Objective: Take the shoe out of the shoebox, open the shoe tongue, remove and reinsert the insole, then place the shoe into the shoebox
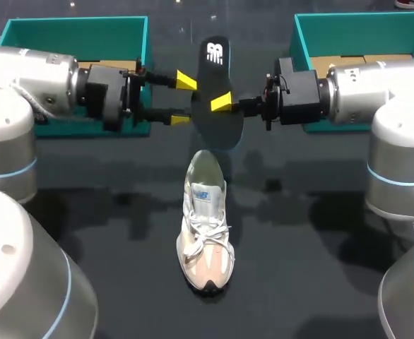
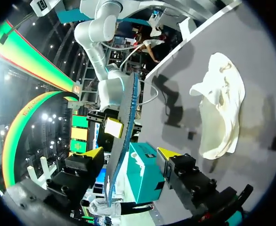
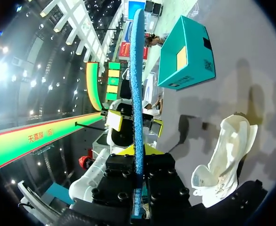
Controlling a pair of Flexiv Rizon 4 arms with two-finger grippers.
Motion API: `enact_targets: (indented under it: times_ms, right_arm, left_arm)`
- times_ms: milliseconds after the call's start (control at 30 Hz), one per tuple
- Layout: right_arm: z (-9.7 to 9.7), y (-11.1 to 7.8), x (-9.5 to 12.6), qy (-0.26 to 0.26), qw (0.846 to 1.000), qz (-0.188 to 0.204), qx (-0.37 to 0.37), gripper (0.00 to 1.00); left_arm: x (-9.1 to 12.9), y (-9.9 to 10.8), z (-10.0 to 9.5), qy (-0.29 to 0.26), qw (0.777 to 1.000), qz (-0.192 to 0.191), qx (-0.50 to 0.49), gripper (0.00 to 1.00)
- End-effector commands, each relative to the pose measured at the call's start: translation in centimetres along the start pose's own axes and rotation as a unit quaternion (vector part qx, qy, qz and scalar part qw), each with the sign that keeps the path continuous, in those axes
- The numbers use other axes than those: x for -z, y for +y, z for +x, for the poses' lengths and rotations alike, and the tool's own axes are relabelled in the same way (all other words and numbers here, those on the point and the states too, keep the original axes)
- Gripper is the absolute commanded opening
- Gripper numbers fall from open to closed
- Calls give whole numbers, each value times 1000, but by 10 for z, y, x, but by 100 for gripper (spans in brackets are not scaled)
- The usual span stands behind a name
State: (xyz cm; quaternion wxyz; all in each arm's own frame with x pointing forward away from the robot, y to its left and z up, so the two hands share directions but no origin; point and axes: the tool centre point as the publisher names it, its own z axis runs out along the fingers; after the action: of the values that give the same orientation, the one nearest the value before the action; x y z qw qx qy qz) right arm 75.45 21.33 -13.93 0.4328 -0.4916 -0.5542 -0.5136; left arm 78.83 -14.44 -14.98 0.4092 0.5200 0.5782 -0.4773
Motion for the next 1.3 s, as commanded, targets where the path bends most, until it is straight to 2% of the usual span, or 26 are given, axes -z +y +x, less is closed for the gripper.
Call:
enact_targets:
  times_ms: [33, 467, 500, 567, 667, 733, 800, 833, 1000, 1100, 1300]
  right_arm:
    - [0, 1, 6, 1, 1000, -1, -1, 0]
    - [0, 1, 6, 1, 1000, -1, -1, 0]
    - [-1, 3, 11, 14, 1000, -4, 0, 0]
    - [-6, 7, 15, 15, 1000, -23, 3, 0]
    - [-15, 9, 19, -5, 999, -34, 11, 0]
    - [-19, 11, 23, -2, 999, -31, 17, 0]
    - [-21, 15, 29, 3, 999, -27, 22, 0]
    - [-21, 16, 32, 3, 999, -25, 27, 0]
    - [-23, 19, 37, -15, 997, -33, 70, 0]
    - [-32, 22, 38, 7, 998, -36, 55, 0]
    - [-32, 22, 38, 7, 998, -36, 55, 0]
  left_arm:
    - [19, -3, -5, 96, 995, 3, 12, 100]
    - [19, -3, -5, 96, 995, 3, 12, 100]
    - [15, -2, -4, 104, 993, -35, 38, 100]
    - [11, 2, 2, 145, 981, -87, 97, 100]
    - [14, 5, 11, 168, 962, -116, 183, 100]
    - [19, 7, 19, 174, 946, -113, 249, 100]
    - [23, 13, 27, 188, 925, -89, 318, 100]
    - [24, 13, 32, 189, 919, -89, 334, 100]
    - [26, 7, 52, 191, 876, -62, 439, 100]
    - [26, 7, 52, 191, 876, -62, 439, 100]
    - [26, 7, 52, 191, 876, -62, 439, 100]
